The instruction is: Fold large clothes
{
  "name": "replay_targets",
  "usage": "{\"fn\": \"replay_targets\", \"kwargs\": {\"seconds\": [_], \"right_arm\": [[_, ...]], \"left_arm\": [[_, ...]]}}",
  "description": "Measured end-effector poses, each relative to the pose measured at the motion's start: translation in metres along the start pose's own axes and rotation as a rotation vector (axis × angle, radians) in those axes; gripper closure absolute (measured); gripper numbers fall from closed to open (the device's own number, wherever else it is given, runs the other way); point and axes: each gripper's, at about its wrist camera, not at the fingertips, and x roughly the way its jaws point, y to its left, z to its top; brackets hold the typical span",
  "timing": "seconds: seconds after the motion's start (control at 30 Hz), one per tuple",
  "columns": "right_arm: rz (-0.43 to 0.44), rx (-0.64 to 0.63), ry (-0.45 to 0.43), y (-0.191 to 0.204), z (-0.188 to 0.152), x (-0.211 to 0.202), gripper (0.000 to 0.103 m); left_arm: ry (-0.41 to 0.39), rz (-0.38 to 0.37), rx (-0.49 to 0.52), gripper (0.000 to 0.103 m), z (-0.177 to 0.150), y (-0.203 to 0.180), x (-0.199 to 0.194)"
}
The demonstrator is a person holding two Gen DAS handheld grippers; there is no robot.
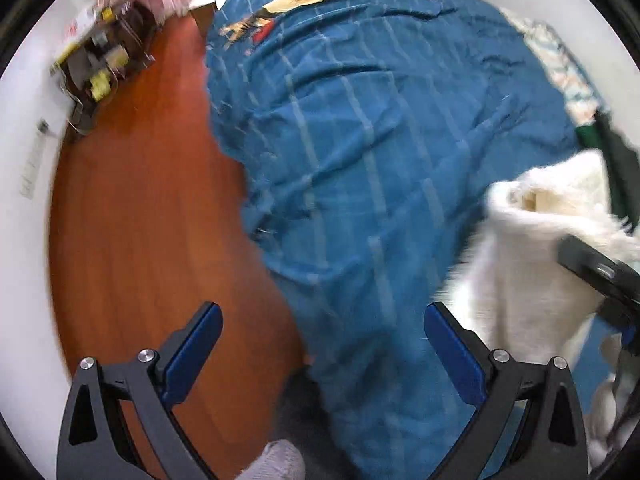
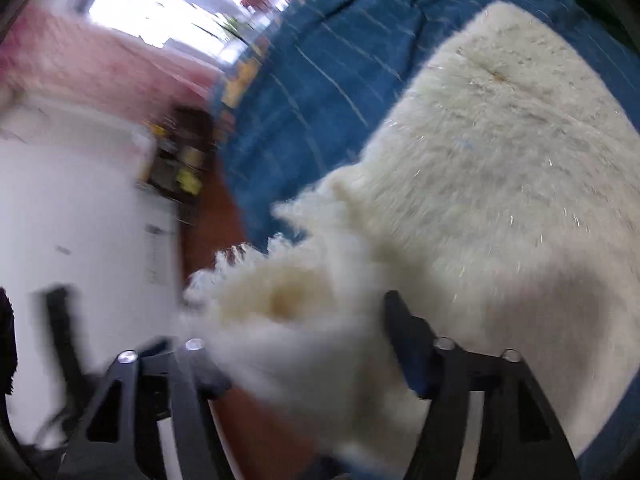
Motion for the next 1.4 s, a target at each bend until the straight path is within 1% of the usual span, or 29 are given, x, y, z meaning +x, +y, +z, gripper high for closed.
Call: {"fn": "replay_targets", "kwargs": {"seconds": [0.1,0.13,0.2,0.23,0.3,0.33,0.37,0.43,0.47,0.5,0.53,0.6,0.63,0.7,0.73,0.77,0.8,0.9,0.93,1.0,1.07,1.13,1.2,1.23,1.27,1.3,1.33,1.37,1.4], "right_arm": [[0.095,0.113,-0.051,-0.021,-0.014,-0.059,0.034],[0.084,0.155,-0.080,-0.036,-0.021,-0.078,0.034],[0.037,0.223,-0.112,-0.059,-0.030,-0.104,0.034],[-0.006,0.261,-0.116,-0.076,-0.035,-0.115,0.034],[-0.094,0.292,-0.116,-0.093,-0.043,-0.122,0.034],[-0.133,0.324,-0.116,-0.106,-0.044,-0.125,0.034],[-0.146,0.352,-0.121,-0.118,-0.046,-0.126,0.034],[-0.196,0.372,-0.157,-0.133,-0.044,-0.131,0.034],[-0.240,0.365,-0.193,-0.136,-0.045,-0.133,0.034],[-0.258,0.354,-0.224,-0.138,-0.041,-0.134,0.034],[-0.263,0.338,-0.244,-0.139,-0.039,-0.133,0.034],[-0.273,0.325,-0.236,-0.141,-0.030,-0.122,0.034],[-0.259,0.326,-0.217,-0.144,-0.025,-0.115,0.034],[-0.241,0.337,-0.152,-0.145,-0.013,-0.101,0.034],[-0.225,0.325,-0.110,-0.141,-0.004,-0.089,0.038],[-0.211,0.306,-0.083,-0.137,0.005,-0.081,0.052],[-0.209,0.280,-0.056,-0.130,0.012,-0.073,0.059],[-0.303,0.201,0.056,-0.118,0.043,-0.028,0.072],[-0.335,0.193,0.082,-0.117,0.051,-0.013,0.075],[-0.390,0.185,0.133,-0.120,0.066,0.021,0.075],[-0.445,0.165,0.150,-0.123,0.080,0.047,0.075],[-0.482,0.123,0.171,-0.117,0.092,0.057,0.075],[-0.467,0.123,0.173,-0.113,0.102,0.051,0.075],[-0.421,0.139,0.157,-0.114,0.102,0.036,0.072],[-0.365,0.152,0.132,-0.115,0.100,0.021,0.055],[-0.289,0.170,0.089,-0.119,0.094,0.001,0.043],[-0.208,0.193,0.029,-0.127,0.082,-0.025,0.019],[-0.186,0.212,-0.002,-0.135,0.072,-0.039,0.014],[-0.150,0.245,-0.031,-0.150,0.056,-0.054,0.014]], "left_arm": [[0.017,-0.132,-0.032,0.000,-0.005,-0.017,-0.015],[0.029,-0.181,-0.031,0.000,-0.006,-0.025,-0.016],[0.052,-0.252,-0.030,0.000,-0.004,-0.045,-0.008],[0.058,-0.272,-0.026,0.000,-0.004,-0.057,-0.001],[0.072,-0.311,-0.033,0.000,0.001,-0.071,0.014],[0.086,-0.330,-0.044,0.000,0.004,-0.080,0.027],[0.116,-0.345,-0.063,0.000,0.009,-0.089,0.044],[0.145,-0.399,-0.100,0.001,0.019,-0.100,0.073],[0.144,-0.380,-0.107,0.020,0.022,-0.105,0.083],[0.128,-0.384,-0.120,0.044,0.025,-0.108,0.089],[0.116,-0.415,-0.139,0.078,0.024,-0.108,0.091],[0.085,-0.406,-0.167,0.086,0.018,-0.099,0.080],[0.059,-0.406,-0.168,0.087,0.012,-0.091,0.069],[0.047,-0.384,-0.158,0.088,0.003,-0.081,0.057],[0.049,-0.366,-0.152,0.088,-0.003,-0.074,0.054],[0.055,-0.356,-0.155,0.088,-0.007,-0.070,0.054],[0.065,-0.347,-0.156,0.088,-0.010,-0.065,0.058],[0.082,-0.339,-0.188,0.087,-0.011,-0.050,0.075],[0.084,-0.338,-0.198,0.086,-0.008,-0.048,0.082],[0.085,-0.338,-0.201,0.084,-0.004,-0.047,0.092],[0.082,-0.338,-0.193,0.081,-0.004,-0.047,0.094],[0.089,-0.365,-0.204,0.081,-0.003,-0.044,0.094],[0.114,-0.394,-0.215,0.080,-0.003,-0.037,0.089],[0.130,-0.418,-0.235,0.079,-0.003,-0.033,0.086],[0.144,-0.452,-0.251,0.076,-0.004,-0.030,0.083],[0.153,-0.474,-0.256,0.075,-0.006,-0.029,0.082],[0.159,-0.493,-0.257,0.073,-0.009,-0.028,0.082],[0.156,-0.493,-0.254,0.072,-0.010,-0.031,0.085],[0.148,-0.489,-0.252,0.072,-0.013,-0.031,0.086]]}}
